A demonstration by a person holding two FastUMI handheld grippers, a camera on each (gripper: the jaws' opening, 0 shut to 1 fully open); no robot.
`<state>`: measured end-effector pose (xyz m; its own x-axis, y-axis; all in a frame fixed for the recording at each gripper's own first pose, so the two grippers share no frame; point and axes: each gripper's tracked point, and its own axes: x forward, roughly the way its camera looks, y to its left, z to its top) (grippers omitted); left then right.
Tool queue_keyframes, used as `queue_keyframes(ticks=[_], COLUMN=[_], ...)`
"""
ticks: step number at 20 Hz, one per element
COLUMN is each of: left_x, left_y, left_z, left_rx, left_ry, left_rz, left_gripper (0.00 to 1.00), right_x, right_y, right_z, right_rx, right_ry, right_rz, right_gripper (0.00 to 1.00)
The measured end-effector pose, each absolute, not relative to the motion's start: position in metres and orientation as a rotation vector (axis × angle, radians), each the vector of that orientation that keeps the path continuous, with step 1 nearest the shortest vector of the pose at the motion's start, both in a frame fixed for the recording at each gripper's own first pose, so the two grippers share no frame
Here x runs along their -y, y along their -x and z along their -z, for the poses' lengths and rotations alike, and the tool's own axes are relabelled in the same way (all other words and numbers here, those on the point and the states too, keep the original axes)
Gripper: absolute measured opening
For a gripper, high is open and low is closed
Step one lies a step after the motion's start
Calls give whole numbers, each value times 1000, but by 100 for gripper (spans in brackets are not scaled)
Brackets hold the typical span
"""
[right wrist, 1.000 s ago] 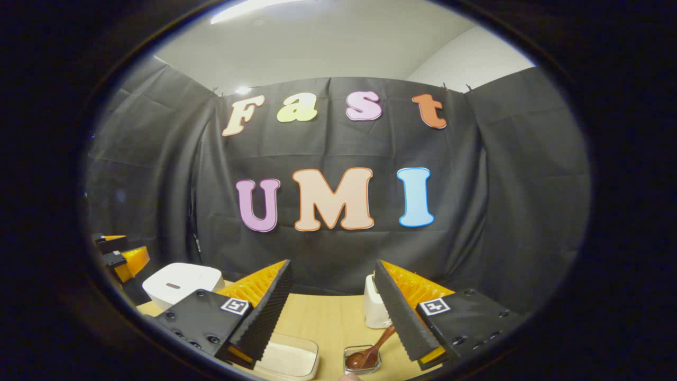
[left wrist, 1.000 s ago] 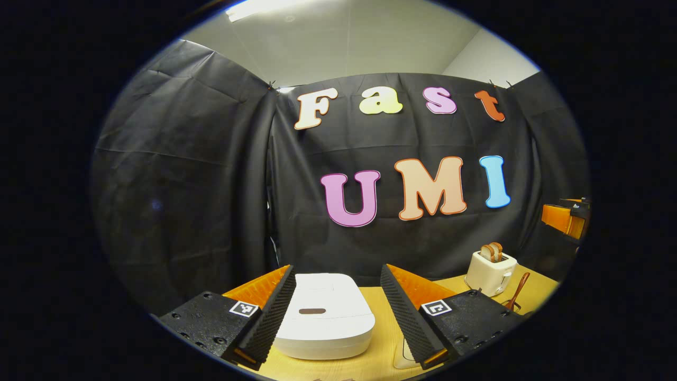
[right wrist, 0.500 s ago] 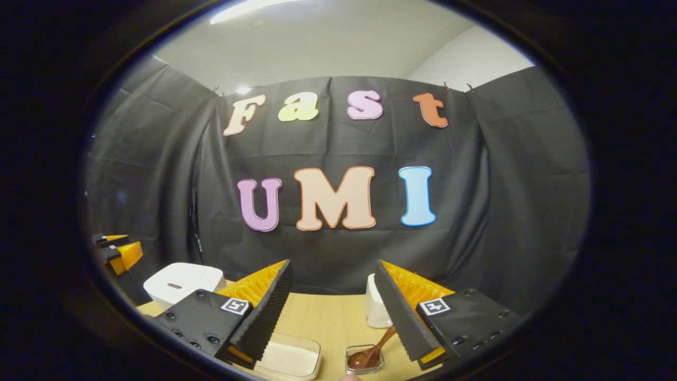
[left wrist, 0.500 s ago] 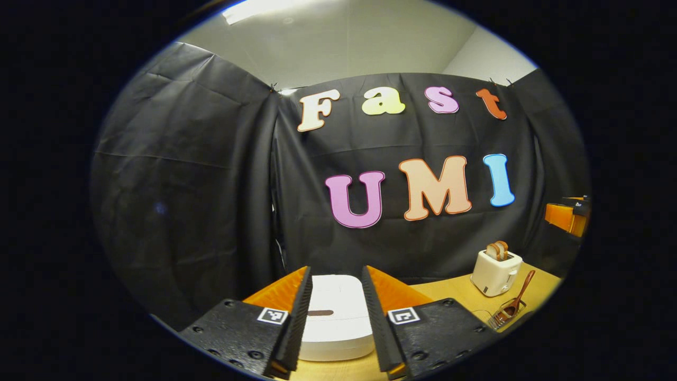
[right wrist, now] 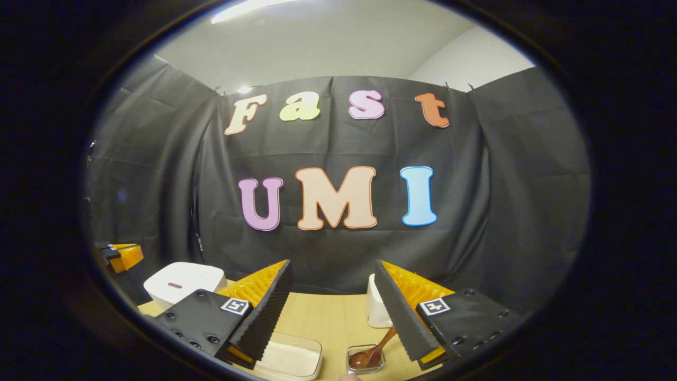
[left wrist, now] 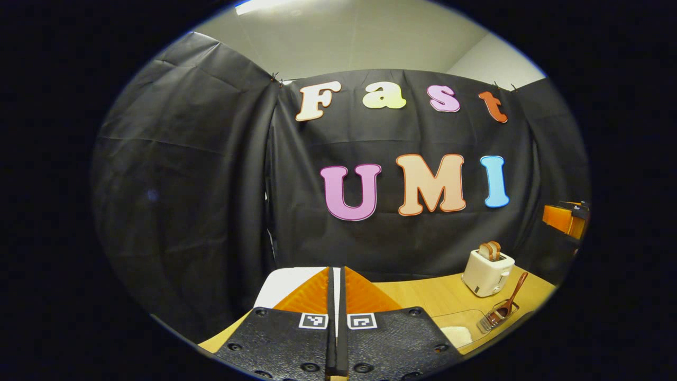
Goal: Close the left gripper, press the button to open the rice cooker; take a wooden spoon from the chopstick holder with the right hand, scoop a spoonful of rice and pour it into the rice cooker, then put the wooden spoon back into the chopstick holder.
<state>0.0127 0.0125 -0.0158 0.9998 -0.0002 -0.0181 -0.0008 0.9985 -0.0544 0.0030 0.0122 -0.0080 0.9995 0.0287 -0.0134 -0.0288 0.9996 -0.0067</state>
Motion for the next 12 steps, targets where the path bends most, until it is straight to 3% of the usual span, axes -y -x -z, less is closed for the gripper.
queue_keyframes(ticks=[12], left_x=[-58], left_y=[-63], left_z=[74], left_rx=[-119], left_ry=[109], left_rz=[-35], left_gripper=[0], right_x=[-19], right_y=[-2], right_z=[10], right_rx=[-24], right_ry=[45], right_rz=[-5], right_gripper=[100])
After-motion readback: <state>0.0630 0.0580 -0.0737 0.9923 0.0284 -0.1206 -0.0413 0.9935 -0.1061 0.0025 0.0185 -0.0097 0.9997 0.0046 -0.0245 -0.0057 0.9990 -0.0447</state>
